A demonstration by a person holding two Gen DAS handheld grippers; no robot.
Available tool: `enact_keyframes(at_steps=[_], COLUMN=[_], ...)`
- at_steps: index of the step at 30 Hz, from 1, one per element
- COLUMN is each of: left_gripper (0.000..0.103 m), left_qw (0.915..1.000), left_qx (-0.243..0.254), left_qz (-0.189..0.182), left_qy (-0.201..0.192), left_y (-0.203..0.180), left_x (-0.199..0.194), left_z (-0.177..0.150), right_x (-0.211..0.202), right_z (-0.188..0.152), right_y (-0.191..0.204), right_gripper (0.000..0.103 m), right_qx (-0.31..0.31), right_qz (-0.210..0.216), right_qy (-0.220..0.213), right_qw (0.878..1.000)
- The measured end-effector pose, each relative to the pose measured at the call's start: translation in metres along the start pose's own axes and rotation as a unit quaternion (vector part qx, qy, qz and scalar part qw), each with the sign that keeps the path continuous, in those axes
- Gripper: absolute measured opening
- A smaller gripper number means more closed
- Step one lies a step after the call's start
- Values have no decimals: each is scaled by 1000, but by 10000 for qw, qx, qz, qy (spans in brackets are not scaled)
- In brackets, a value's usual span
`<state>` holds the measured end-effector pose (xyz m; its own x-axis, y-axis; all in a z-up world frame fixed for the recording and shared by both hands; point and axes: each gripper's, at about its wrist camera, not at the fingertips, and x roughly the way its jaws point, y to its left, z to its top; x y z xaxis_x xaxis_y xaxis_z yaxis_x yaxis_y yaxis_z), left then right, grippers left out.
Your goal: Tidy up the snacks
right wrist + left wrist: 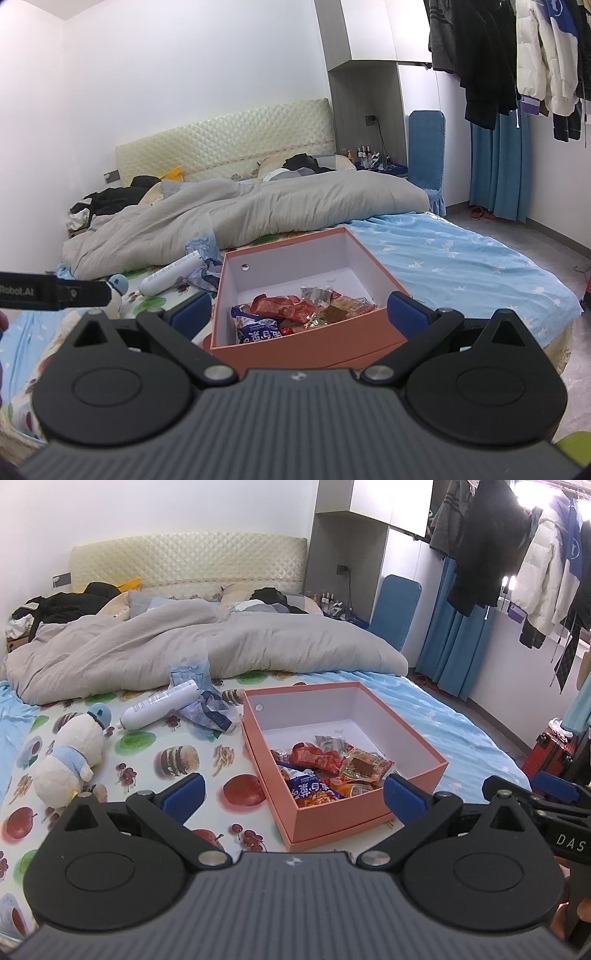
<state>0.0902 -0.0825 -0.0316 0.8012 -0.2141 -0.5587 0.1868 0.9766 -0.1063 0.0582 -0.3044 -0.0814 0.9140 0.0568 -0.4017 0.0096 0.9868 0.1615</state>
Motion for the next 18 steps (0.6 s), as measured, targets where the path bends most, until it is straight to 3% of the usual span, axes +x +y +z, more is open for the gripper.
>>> enact_keyframes(at_steps=[18], left_gripper=[103], left_qw=[10000], left_qx=[-24], left_qz=[-56], left_qy=[22], left_y=[-1], left_x=[0], left_z=[-2], right_x=[-1], right_z=[0], right_y=[2], right_gripper=[103], right_qx=[-33], right_qz=[4], right_qy=[-5], right_qw=[10000])
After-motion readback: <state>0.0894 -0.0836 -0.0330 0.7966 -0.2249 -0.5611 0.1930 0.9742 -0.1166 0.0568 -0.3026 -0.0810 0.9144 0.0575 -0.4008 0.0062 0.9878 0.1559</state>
